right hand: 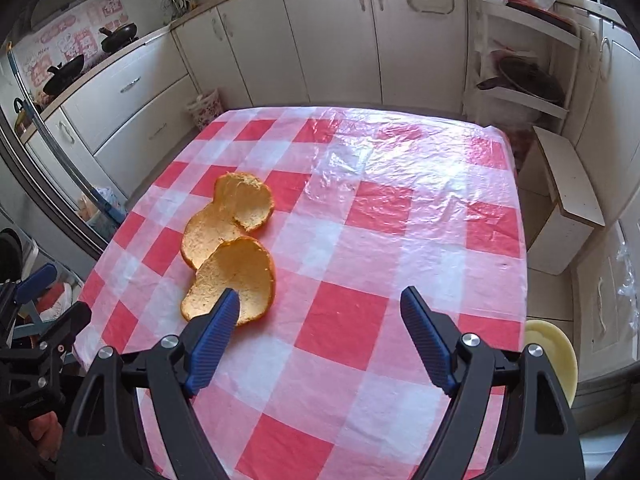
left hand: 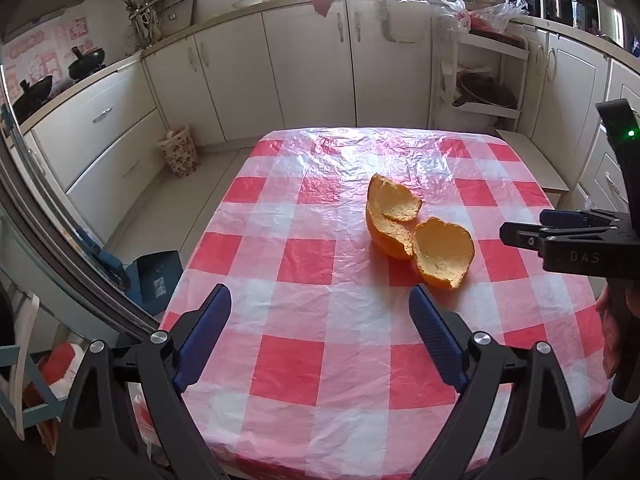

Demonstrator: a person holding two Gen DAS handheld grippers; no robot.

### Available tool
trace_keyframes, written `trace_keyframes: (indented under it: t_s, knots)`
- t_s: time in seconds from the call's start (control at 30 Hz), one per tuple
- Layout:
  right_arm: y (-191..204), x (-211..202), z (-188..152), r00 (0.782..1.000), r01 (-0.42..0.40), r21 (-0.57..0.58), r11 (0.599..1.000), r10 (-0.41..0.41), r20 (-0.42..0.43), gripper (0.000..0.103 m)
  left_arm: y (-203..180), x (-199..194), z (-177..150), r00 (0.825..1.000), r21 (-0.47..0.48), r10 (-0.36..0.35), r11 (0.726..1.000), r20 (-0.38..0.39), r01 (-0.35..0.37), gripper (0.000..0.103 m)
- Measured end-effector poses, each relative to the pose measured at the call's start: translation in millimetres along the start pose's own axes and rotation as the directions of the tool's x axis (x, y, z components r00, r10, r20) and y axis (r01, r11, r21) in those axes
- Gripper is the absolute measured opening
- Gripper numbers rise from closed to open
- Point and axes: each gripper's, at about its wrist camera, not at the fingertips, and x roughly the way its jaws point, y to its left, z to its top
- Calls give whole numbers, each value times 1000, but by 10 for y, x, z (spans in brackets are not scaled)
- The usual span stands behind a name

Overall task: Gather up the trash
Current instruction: 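Grasp one orange peel half with the right gripper while the left gripper grasps another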

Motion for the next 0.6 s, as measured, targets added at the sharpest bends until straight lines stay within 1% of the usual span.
trace_keyframes:
  t_s: [0.23,0.4,0.5,0.6]
  knots:
    - [102,240,29,999,18,-14,1000,-19,-39,79,49,16,5,1000,-10,-20,1000,-14,20,87]
    - [175,400,42,998,39,-48,998,-41,-56,79,107,51,2,999,-21,-34,999,-29,33,88]
    - [232,500,42,997,34,-64,997,-39,-71,79,210,104,4,997,-64,-57,997,-54,53,88]
    - [293,571,37,995,20,-85,996,-28,-91,73,343,194,4,992,-131,-84,989,-90,72,88]
